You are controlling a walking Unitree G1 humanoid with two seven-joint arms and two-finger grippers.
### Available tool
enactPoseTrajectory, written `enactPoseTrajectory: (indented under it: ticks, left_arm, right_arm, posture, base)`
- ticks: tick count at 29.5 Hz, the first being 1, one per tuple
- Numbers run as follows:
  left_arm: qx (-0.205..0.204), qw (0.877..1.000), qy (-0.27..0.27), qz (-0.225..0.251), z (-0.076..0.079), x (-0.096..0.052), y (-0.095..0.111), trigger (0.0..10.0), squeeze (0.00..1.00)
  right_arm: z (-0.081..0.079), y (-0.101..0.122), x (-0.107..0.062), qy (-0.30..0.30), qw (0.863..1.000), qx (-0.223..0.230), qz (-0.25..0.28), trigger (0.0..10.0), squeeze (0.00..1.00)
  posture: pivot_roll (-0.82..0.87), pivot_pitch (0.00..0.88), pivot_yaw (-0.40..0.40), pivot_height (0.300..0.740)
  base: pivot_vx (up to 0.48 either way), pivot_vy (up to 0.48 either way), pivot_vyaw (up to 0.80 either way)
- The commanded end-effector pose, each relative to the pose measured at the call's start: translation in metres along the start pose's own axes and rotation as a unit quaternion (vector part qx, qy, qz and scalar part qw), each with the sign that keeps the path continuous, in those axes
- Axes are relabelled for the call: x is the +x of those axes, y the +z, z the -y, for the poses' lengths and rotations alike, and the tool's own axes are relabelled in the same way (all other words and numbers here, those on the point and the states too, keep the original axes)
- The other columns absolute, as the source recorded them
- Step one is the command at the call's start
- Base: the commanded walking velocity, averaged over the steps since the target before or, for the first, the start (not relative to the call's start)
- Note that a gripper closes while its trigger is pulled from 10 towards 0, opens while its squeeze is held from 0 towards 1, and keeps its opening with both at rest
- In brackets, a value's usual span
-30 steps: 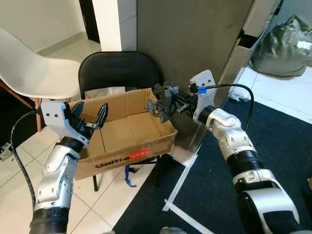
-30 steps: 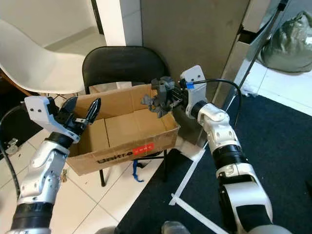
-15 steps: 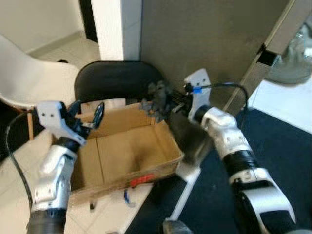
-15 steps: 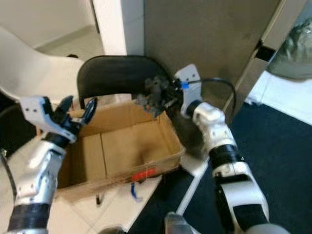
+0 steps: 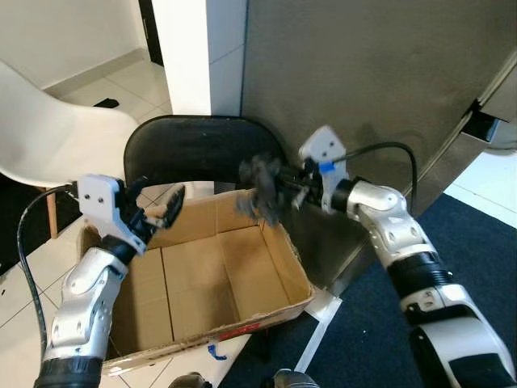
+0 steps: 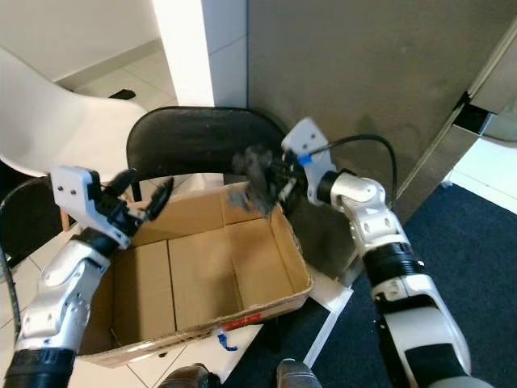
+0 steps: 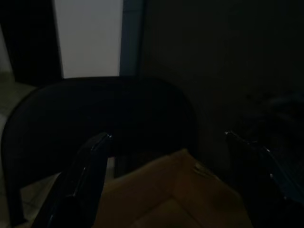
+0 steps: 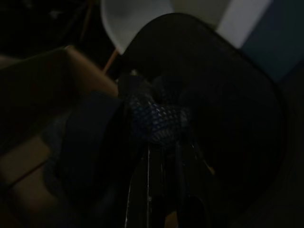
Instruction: Picking trash to rubbish bin
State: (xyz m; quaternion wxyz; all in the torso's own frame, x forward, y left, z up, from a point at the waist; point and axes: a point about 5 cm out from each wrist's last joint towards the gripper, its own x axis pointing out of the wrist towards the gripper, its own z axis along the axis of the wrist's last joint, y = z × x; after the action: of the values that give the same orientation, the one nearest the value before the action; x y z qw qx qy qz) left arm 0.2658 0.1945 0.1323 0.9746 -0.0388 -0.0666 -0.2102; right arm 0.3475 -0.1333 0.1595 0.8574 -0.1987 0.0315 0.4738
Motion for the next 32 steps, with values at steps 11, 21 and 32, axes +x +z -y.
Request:
enactPoseTrajectory:
  ticks: [11, 21, 32]
  left_arm:
    - [0.016, 0.980, -0.161, -0.117, 0.012, -0.049, -0.005, 10.0, 0.00]
    - [0.025, 0.966, -0.191, -0.175, 0.007, -0.076, 0.002, 10.0, 0.00]
    - [0.050, 0.966, -0.181, -0.179, -0.001, -0.082, 0.014, 10.0, 0.00]
  right_arm:
    - [0.003, 0.008, 0.012, 0.003, 0.997, -0.049, -0.059, 10.0, 0.00]
    - [0.000, 0.014, 0.023, 0.001, 0.999, -0.010, -0.035, 10.0, 0.00]
    - [-0.002, 0.009, 0.014, 0.040, 0.998, 0.045, -0.028, 10.0, 1.00]
  posture:
    - [0.02, 0.000, -0.037, 0.740]
    - [0.03, 0.000, -0.045, 0.740]
    - [0.03, 0.000, -0.054, 0.740]
  base:
    - [0.000, 0.000, 0.00]
    - [0.000, 0.000, 0.00]
    - [0.000, 0.000, 0.00]
